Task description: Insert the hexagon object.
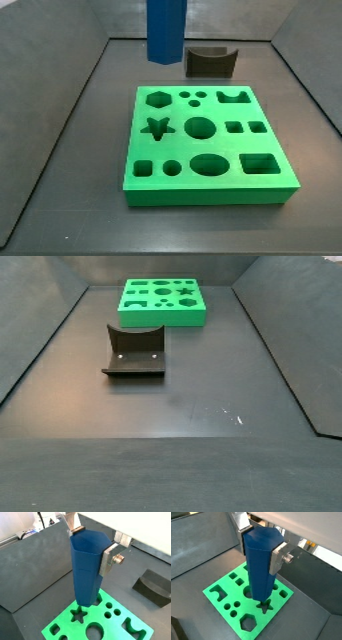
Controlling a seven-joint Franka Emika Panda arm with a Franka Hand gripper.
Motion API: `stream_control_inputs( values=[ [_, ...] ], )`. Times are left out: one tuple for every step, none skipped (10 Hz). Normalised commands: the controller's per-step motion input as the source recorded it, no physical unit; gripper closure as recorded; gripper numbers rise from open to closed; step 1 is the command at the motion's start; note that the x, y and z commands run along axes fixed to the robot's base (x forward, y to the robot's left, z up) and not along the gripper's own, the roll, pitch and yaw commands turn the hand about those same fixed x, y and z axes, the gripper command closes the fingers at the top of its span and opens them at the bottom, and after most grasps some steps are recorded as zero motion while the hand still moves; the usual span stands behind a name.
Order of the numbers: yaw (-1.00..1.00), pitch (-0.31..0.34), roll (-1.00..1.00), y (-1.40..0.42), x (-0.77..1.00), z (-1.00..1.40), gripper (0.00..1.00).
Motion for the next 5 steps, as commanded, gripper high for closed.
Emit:
stream_control_inputs(
  values=[
    [0.0, 0.0, 0.09, 0.13, 0.03, -0.17, 1.0],
    [0.0, -0.171, 0.25, 0.33, 0.0, -0.59, 1.0],
    [0.04, -0.189, 0.25, 0.36, -0.01, -0.6, 1.0],
    [0.0, -0.164, 0.19, 0.22, -0.05, -0.75, 1.0],
    [-0.05, -0.16, 0.09, 0.01, -0.01, -0.89, 1.0]
  ],
)
